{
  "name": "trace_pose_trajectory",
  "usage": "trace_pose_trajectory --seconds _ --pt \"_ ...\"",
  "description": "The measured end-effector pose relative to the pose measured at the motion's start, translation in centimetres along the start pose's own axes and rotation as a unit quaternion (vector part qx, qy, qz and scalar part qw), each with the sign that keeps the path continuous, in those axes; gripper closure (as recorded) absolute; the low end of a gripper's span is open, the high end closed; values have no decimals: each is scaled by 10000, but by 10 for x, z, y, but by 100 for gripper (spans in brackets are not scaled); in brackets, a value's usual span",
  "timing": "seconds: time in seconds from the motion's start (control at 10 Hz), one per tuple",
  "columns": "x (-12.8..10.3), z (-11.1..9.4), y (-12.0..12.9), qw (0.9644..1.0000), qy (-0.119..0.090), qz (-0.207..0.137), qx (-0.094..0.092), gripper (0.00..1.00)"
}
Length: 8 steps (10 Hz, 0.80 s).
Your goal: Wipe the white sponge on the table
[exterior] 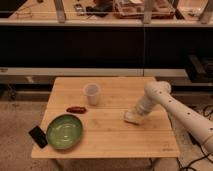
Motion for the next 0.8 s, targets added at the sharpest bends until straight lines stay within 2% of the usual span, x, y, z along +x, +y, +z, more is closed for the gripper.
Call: trace_pose_trajectory --seconds 0.1,0.2,0.4,0.6,0.8 --pt "-11 -15 36 9993 64 308 -219 100" --pt "-12 -23 58 9984 108 448 -338 100" --pt "-1 -29 96 9974 105 568 -442 100" --pt "26 -18 111 9985 28 413 -368 100" --pt "73 7 108 9998 -97 -57 -174 100"
